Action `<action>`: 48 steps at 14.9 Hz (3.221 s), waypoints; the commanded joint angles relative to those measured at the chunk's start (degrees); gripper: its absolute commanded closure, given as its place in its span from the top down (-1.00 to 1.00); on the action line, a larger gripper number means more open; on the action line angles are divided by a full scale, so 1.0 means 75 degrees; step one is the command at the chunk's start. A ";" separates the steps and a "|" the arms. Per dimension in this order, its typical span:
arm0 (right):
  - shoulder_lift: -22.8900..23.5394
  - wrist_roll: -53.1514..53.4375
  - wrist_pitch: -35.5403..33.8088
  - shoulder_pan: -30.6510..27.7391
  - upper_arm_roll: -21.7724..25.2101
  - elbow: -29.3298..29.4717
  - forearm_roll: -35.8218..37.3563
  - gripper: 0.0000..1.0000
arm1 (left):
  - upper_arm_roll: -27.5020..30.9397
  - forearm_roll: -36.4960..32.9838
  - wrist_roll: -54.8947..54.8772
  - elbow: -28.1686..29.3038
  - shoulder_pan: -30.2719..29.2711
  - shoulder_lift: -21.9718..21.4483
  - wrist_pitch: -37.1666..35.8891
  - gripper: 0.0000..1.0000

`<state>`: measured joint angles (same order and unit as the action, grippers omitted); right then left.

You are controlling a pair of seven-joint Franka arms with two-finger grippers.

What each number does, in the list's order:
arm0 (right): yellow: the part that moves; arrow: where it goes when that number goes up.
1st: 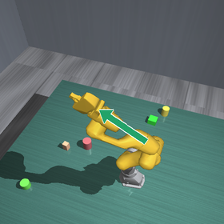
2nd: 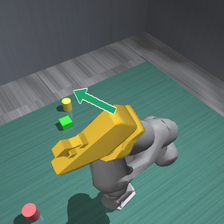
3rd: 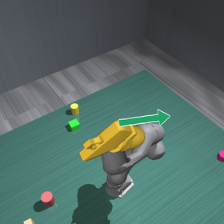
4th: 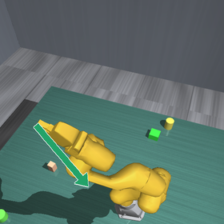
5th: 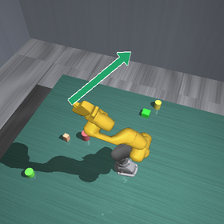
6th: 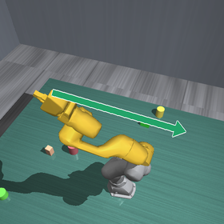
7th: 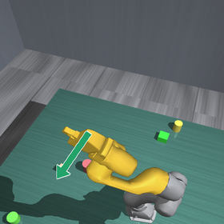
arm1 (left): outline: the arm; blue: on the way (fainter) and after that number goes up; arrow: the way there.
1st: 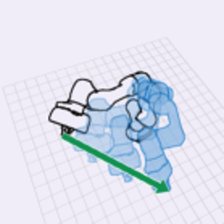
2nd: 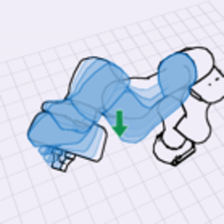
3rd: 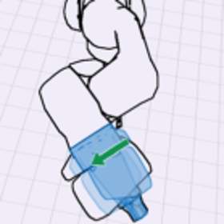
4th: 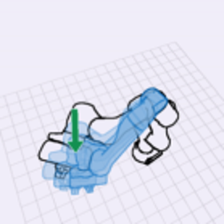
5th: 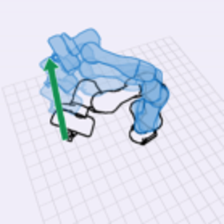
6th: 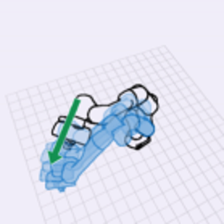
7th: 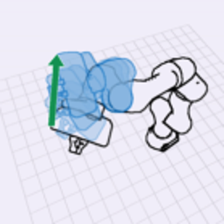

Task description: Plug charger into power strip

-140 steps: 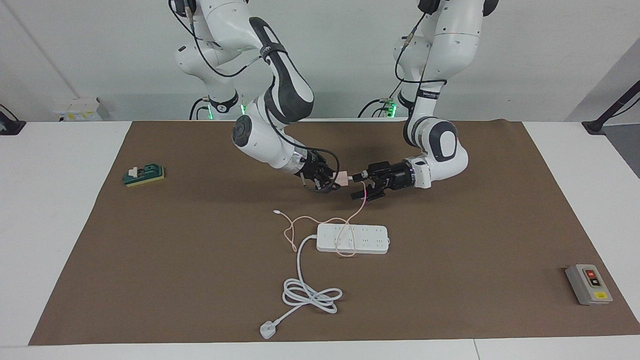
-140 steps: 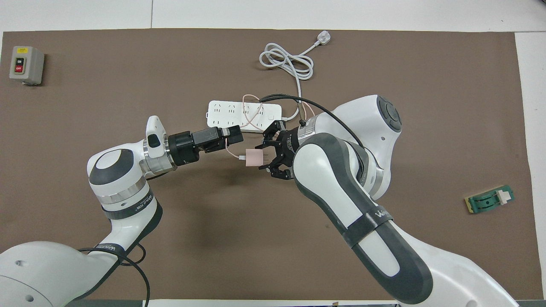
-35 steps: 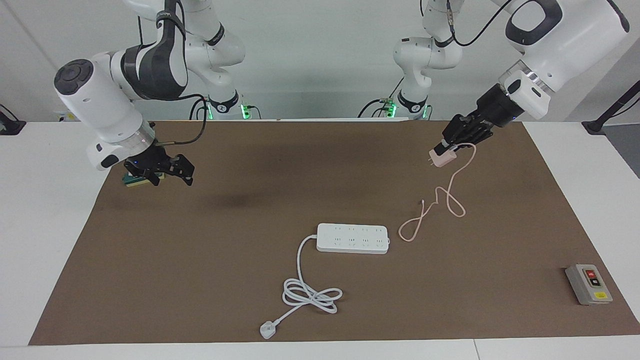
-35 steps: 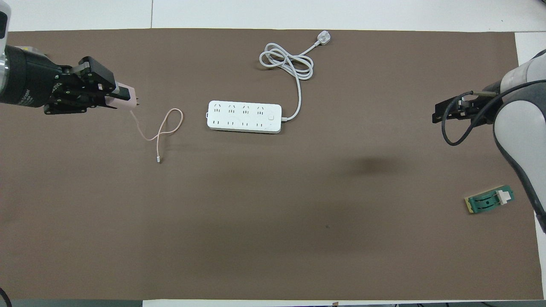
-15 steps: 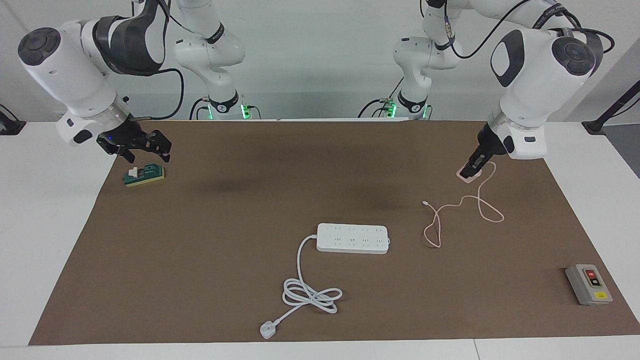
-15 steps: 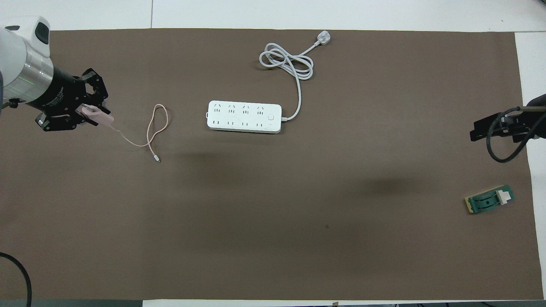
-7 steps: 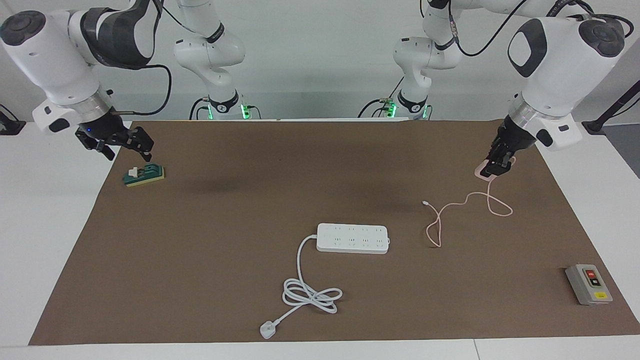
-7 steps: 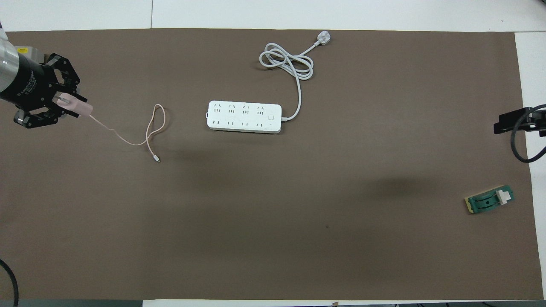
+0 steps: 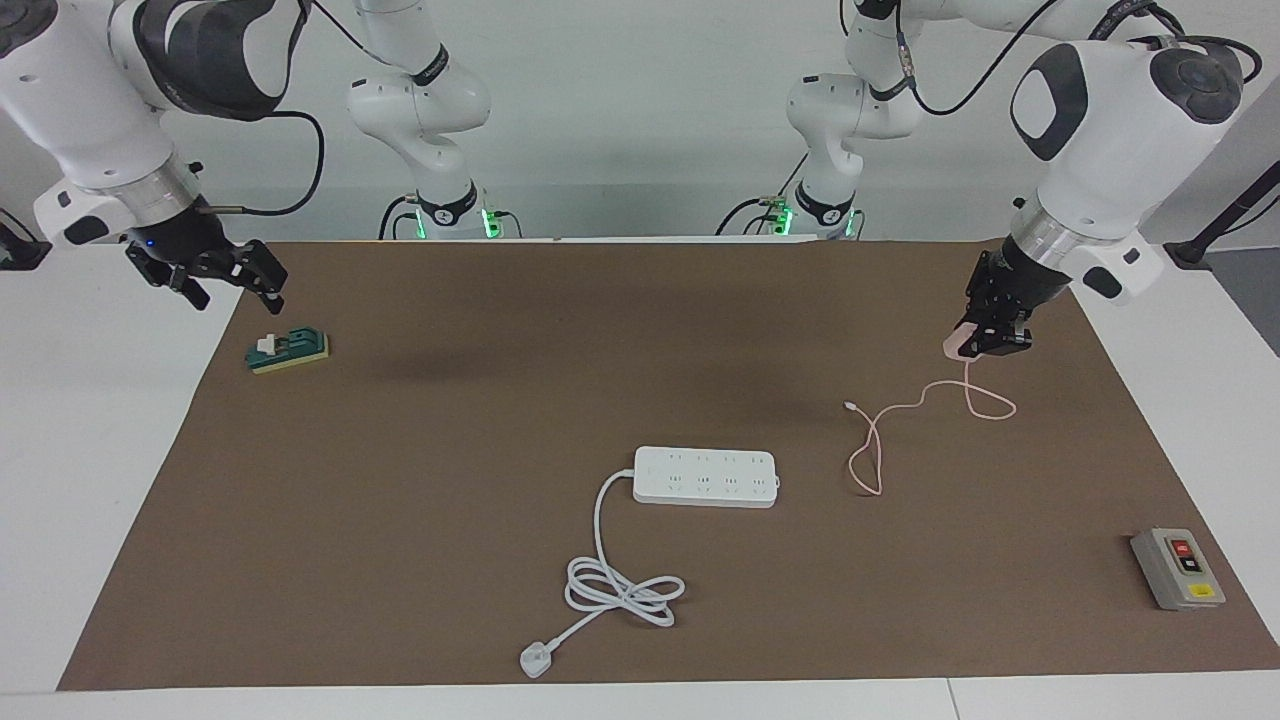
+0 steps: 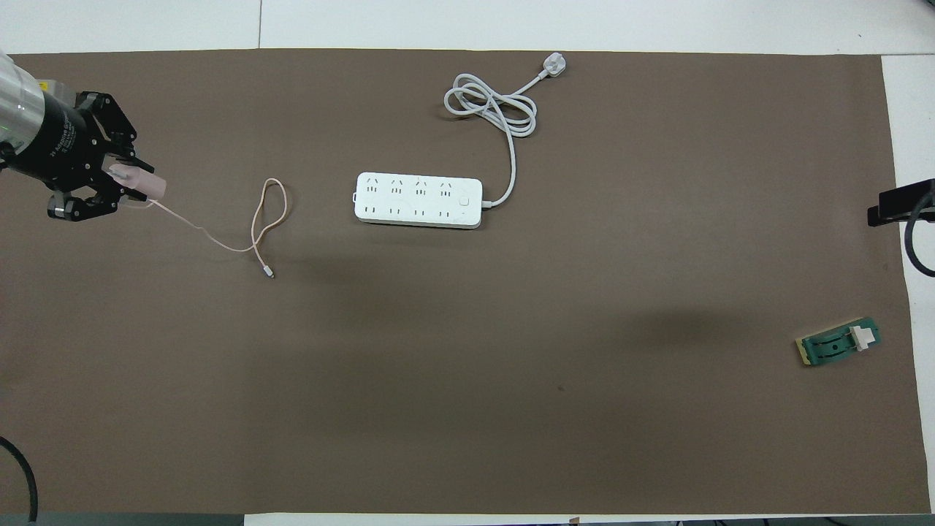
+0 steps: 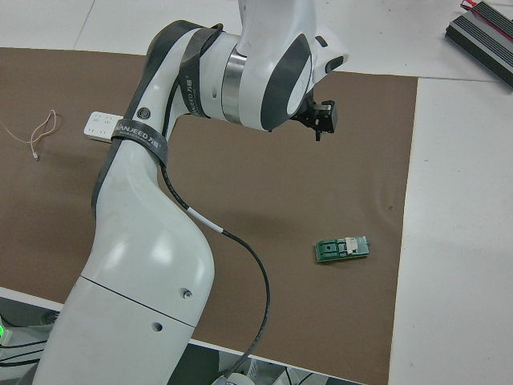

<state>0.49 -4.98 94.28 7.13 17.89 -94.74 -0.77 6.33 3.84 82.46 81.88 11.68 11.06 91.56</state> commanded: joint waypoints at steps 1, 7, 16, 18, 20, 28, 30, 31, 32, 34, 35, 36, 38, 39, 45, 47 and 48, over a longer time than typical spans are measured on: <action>-0.0018 0.0112 -0.0336 -0.0049 -0.0019 0.0152 -0.0062 1.00 | 0.0023 0.0074 0.0942 -0.0101 0.0013 0.0118 0.0073 -1.00; -0.0007 0.0149 -0.0324 0.0022 -0.0077 0.0093 -0.0062 1.00 | -0.0012 -0.0253 0.2389 -0.0148 0.0690 0.0751 0.1116 -1.00; -0.0100 0.0125 -0.0441 -0.0014 -0.0089 0.0011 -0.0039 1.00 | 0.0023 -0.0687 0.3512 -0.0441 0.2051 0.2216 0.1525 -1.00; -0.0100 0.0125 -0.0441 -0.0014 -0.0089 0.0011 -0.0039 1.00 | 0.0023 -0.0699 0.3829 -0.0604 0.2156 0.2426 0.1701 -1.00; -0.0100 0.0125 -0.0441 -0.0014 -0.0089 0.0011 -0.0039 1.00 | 0.0023 -0.0699 0.4063 -0.0885 0.2204 0.2778 0.1737 -1.00; -0.0100 0.0125 -0.0441 -0.0014 -0.0089 0.0011 -0.0039 1.00 | 0.0035 -0.0875 0.4368 -0.0992 0.2567 0.3365 0.1877 -1.00; -0.0100 0.0125 -0.0441 -0.0014 -0.0089 0.0011 -0.0039 1.00 | 0.0023 -0.0887 0.4486 -0.0992 0.2672 0.3377 0.1878 -1.00; -0.0100 0.0125 -0.0441 -0.0014 -0.0089 0.0011 -0.0039 1.00 | 0.0023 -0.0887 0.4533 -0.0980 0.2707 0.3377 0.1866 -1.00; -0.0100 0.0125 -0.0441 -0.0014 -0.0089 0.0011 -0.0039 1.00 | 0.0023 -0.0875 0.4580 -0.0980 0.2743 0.3365 0.1866 -1.00; -0.0100 0.0125 -0.0441 -0.0014 -0.0089 0.0011 -0.0039 1.00 | 0.0023 -0.0840 0.4592 -0.0980 0.2766 0.3354 0.1866 -1.00; -0.0100 0.0125 -0.0441 -0.0014 -0.0089 0.0011 -0.0039 1.00 | 0.0023 -0.0817 0.4592 -0.0992 0.2766 0.3353 0.1878 -1.00; -0.0100 0.0125 -0.0441 -0.0014 -0.0089 0.0011 -0.0039 1.00 | 0.0023 -0.0816 0.4592 -0.0992 0.2766 0.3353 0.1878 -1.00; -0.0100 0.0125 -0.0441 -0.0014 -0.0089 0.0011 -0.0039 1.00 | 0.0012 -0.0816 0.4592 -0.0980 0.2755 0.3353 0.1889 -1.00; -0.0100 0.0125 -0.0441 -0.0014 -0.0089 0.0011 -0.0039 1.00 | 0.0012 -0.0816 0.4580 -0.0957 0.2743 0.3353 0.1913 -1.00; -0.0100 0.0125 -0.0441 -0.0014 -0.0089 0.0011 -0.0039 1.00 | 0.0012 -0.0828 0.4568 -0.0711 0.2731 0.3283 0.2462 -1.00; -0.0100 0.0125 -0.0441 -0.0014 -0.0089 0.0011 -0.0039 1.00 | 0.0023 -0.0828 0.4568 -0.0513 0.2743 0.3202 0.2732 -1.00; -0.0100 0.0125 -0.0441 -0.0014 -0.0089 0.0011 -0.0039 1.00 | 0.0023 -0.0828 0.4580 -0.0303 0.2766 0.3085 0.2896 -1.00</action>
<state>0.52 -4.75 91.95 7.34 17.55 -94.24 -0.79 6.02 -1.50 115.87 76.68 31.81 35.50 110.30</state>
